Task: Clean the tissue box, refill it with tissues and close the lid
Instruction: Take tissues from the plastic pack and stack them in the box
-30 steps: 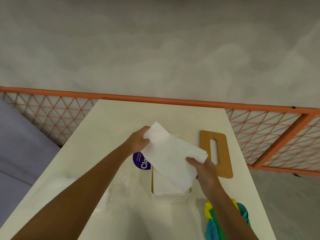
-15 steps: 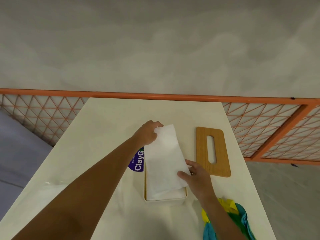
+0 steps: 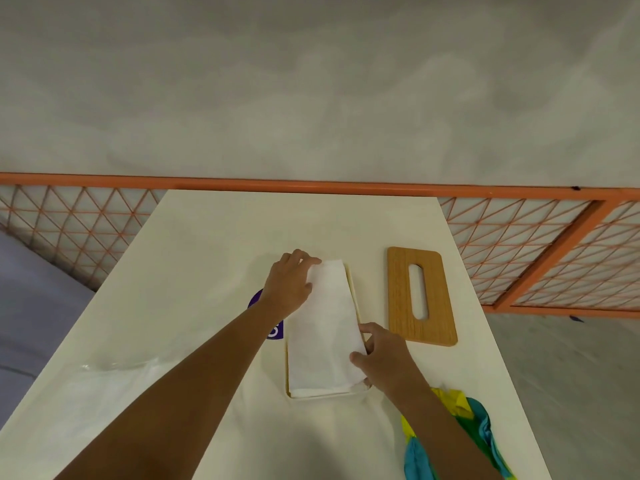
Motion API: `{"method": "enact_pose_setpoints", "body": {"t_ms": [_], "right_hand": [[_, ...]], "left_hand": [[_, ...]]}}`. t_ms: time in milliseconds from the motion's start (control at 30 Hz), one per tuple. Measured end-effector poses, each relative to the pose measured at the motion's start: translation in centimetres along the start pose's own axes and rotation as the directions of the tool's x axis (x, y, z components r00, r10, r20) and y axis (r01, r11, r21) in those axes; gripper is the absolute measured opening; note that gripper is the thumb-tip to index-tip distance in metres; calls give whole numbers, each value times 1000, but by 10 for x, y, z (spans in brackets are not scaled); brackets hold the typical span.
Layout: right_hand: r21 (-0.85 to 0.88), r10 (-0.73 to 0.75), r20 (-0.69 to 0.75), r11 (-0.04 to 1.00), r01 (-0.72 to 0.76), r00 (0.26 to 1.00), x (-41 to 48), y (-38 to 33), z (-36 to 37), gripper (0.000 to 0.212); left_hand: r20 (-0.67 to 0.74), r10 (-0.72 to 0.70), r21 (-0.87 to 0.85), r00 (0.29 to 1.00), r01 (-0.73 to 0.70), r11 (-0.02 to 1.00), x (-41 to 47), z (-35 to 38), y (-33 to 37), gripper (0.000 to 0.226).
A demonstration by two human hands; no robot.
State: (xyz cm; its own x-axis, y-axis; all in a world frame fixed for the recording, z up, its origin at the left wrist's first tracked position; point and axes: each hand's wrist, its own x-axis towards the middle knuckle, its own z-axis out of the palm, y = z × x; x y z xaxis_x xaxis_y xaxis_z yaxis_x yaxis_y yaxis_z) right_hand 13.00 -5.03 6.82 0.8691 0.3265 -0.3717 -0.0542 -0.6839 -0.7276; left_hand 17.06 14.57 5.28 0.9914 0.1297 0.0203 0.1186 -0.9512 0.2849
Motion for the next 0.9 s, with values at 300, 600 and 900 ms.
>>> {"method": "enact_pose_setpoints", "body": {"t_ms": [300,600,900], "right_hand": [[-293,-66,-114,956,30,991,-2,-22,-17,38],[-199,-164,-1,967,161,986,-5,-78,25,31],[-34,-112,197,992,121,974,-5,-96,115,26]], "left_hand": [[-55,-61,-104,997,55,993,-26,-28,-15,44],[-105,-183,-220,978,156,963,-84,-50,-71,41],[-23,-280,-254,960,266,930,-166,-51,-149,40]]}}
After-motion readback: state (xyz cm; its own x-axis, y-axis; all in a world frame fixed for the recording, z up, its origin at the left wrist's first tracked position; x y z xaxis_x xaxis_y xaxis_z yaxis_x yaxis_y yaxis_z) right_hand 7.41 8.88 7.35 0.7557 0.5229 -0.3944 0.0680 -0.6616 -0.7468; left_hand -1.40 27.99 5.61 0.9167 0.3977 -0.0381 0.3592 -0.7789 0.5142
